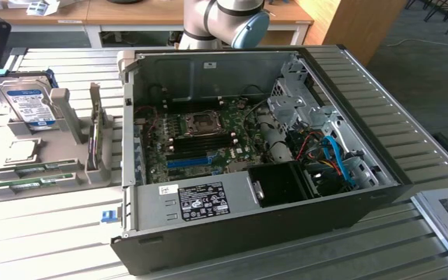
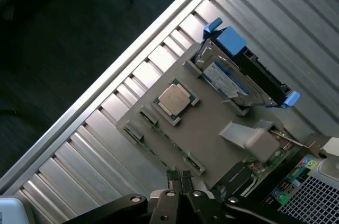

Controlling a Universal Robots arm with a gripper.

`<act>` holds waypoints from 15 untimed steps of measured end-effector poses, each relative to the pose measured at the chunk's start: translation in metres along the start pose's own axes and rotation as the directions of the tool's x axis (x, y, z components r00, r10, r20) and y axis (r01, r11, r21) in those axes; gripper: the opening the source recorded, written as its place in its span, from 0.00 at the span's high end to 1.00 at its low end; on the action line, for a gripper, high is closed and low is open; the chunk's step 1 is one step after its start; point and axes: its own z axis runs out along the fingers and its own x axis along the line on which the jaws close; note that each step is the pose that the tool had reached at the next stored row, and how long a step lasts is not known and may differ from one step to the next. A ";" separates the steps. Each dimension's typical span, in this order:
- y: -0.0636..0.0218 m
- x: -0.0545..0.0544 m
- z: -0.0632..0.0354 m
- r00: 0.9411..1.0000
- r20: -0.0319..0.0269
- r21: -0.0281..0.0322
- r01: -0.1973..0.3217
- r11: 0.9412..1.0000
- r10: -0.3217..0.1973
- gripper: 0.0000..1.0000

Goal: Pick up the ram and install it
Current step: 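Pick up the ram and move it above insertion slot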

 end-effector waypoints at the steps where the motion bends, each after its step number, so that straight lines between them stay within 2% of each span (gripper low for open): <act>1: 0.0000 0.000 0.0001 1.000 -0.001 0.000 0.016 1.000 -0.016 0.90; 4: 0.0000 0.000 0.0004 0.998 -0.003 0.001 0.068 0.998 -0.068 0.90; 7: 0.0000 0.000 0.0007 0.993 -0.005 0.001 0.120 0.993 -0.120 0.90; 11: 0.0000 0.000 0.0009 0.982 -0.008 0.001 0.187 0.982 -0.187 0.90; 15: -0.0001 0.000 0.0012 0.968 -0.011 0.001 0.252 0.968 -0.252 0.90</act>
